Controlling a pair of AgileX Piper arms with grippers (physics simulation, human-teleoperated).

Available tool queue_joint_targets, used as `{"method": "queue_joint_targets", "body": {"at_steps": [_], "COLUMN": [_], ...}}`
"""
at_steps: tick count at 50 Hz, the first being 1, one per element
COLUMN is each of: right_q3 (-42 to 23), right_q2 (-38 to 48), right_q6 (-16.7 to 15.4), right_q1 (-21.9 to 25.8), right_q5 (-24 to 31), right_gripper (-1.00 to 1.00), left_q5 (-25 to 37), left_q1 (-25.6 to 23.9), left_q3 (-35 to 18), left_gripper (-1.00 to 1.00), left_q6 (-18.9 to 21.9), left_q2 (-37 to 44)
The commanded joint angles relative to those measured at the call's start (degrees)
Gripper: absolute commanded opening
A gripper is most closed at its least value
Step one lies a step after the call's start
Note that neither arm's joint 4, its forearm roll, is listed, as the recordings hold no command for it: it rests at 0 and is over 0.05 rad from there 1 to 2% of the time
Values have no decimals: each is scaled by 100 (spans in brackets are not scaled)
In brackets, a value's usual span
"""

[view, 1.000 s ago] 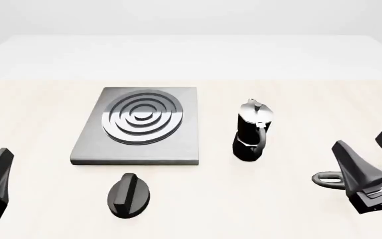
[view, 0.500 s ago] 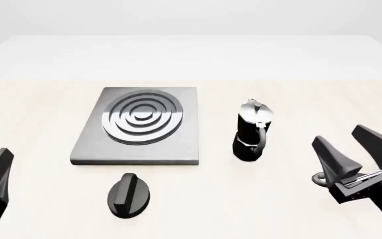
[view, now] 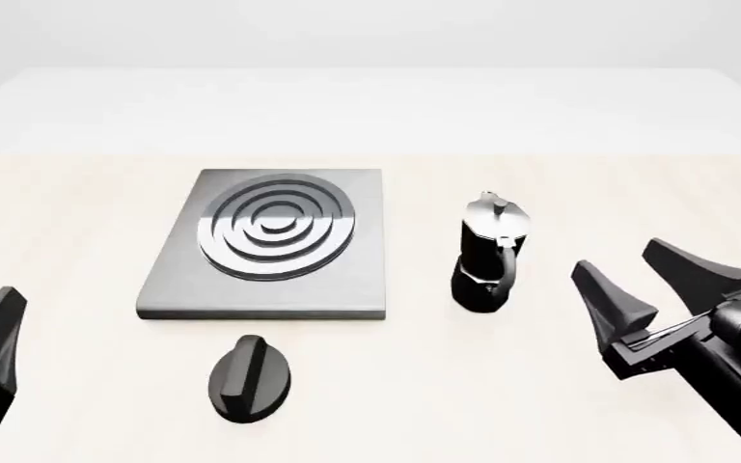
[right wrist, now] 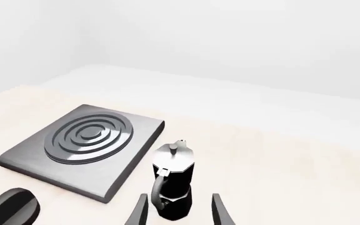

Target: Put the moka pot on the stove.

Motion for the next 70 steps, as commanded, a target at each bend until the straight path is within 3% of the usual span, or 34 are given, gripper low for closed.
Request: {"method": "queue_joint_targets", "body": {"at_steps": [1,12,29,70], "right_q3": [6,-54,-306,-367], "right_q2": [611,1426,2261,3639], "right_q6": [36,44,42,74], "right_q1": [75,175,240,368], "right_q5": [-546,-1210,-1732,-2635], "right_gripper": [100,100,100,100], "left_q5": [0,0,0,0], "left_q1": [0,0,0,0], "left_q3": [0,0,0,0], "left_gripper": [100,100,100,100], "left_q6": [0,0,0,0], "left_q2": [0,0,0,0]}}
